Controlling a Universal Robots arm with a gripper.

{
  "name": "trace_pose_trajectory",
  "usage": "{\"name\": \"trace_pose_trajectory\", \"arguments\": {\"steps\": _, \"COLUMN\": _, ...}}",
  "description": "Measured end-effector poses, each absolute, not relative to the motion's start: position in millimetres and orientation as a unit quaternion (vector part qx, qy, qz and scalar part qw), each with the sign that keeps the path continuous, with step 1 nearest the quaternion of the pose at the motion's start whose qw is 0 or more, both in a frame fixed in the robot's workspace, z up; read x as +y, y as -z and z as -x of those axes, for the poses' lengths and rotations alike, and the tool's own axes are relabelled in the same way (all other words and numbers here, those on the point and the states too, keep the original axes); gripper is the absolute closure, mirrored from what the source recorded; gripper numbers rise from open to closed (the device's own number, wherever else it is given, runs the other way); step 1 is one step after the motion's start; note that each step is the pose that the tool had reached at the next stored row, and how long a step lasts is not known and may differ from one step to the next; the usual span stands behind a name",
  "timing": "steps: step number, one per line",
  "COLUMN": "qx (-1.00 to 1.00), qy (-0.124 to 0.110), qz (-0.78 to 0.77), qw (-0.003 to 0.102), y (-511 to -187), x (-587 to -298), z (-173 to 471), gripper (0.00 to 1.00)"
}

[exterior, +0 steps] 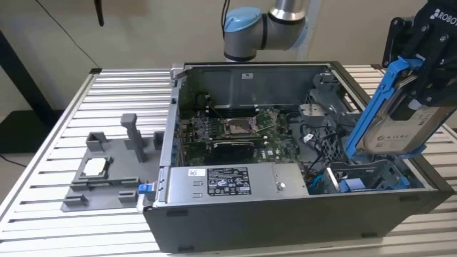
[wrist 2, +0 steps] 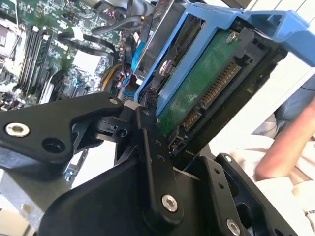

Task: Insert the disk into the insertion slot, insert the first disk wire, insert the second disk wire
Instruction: 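Insert the disk into the insertion slot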

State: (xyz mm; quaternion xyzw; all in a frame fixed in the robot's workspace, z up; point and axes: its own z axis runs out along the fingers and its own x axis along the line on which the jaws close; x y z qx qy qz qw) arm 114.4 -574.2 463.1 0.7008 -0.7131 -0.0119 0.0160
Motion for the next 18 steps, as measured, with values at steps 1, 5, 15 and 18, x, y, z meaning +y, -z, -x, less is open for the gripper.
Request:
{"name": "trace_pose_trajectory", "arguments": {"steps": 1, "qx": -0.713, "qy": 0.012, "qz": -0.701, "qw": 0.016, "y": -461, "x": -574, "z": -114, "gripper": 0.67}}
{"name": "trace_pose_trajectory", "arguments": {"steps": 5, "qx": -0.712, "qy": 0.012, "qz": -0.702, "qw": 0.017, "y": -454, "x": -574, "z": -114, "gripper": 0.67}}
{"name": "trace_pose_trajectory", "arguments": {"steps": 15, "qx": -0.712, "qy": 0.013, "qz": -0.702, "qw": 0.017, "y": -436, "x": -574, "z": -114, "gripper": 0.67}}
{"name": "trace_pose_trajectory", "arguments": {"steps": 18, "qx": -0.712, "qy": 0.013, "qz": -0.702, "qw": 0.017, "y": -430, "x": -573, "z": -114, "gripper": 0.67}}
